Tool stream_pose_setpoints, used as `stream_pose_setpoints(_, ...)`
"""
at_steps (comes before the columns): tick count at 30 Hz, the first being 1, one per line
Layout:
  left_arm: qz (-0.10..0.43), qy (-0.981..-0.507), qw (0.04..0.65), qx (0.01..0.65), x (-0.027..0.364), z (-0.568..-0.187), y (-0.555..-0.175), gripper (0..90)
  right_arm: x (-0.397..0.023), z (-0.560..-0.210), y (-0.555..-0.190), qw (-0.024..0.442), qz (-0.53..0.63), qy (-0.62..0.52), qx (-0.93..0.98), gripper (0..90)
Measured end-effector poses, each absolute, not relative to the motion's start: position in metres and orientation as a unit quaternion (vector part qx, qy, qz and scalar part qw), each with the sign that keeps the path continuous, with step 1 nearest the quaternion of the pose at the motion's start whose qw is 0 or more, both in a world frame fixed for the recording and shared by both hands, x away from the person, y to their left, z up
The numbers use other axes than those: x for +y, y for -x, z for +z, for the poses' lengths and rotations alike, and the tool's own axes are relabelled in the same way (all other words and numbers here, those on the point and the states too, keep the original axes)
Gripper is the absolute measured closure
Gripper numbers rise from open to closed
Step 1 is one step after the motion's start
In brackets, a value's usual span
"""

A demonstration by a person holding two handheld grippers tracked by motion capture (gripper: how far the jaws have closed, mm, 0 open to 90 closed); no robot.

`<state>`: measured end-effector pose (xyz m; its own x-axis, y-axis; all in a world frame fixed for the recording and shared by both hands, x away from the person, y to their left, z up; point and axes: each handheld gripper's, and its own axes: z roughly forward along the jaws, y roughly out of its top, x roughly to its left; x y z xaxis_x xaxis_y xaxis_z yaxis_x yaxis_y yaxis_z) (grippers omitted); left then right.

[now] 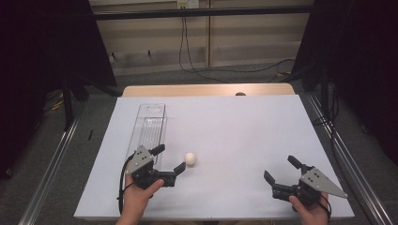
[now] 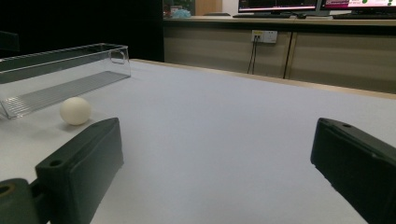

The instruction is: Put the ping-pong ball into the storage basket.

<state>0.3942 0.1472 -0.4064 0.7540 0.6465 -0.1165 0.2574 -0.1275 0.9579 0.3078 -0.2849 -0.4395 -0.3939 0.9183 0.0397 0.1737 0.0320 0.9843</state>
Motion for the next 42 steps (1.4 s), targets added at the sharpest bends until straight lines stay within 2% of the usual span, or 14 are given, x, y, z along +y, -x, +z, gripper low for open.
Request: stream_pose_setpoints(42, 0.151, -0.746, 0.570, 0.310, 0.112, -0.408, -0.406, 1.5, -0.286, -0.439, -0.308, 0.340, 0.547, -0.429, 0.633, 1.9)
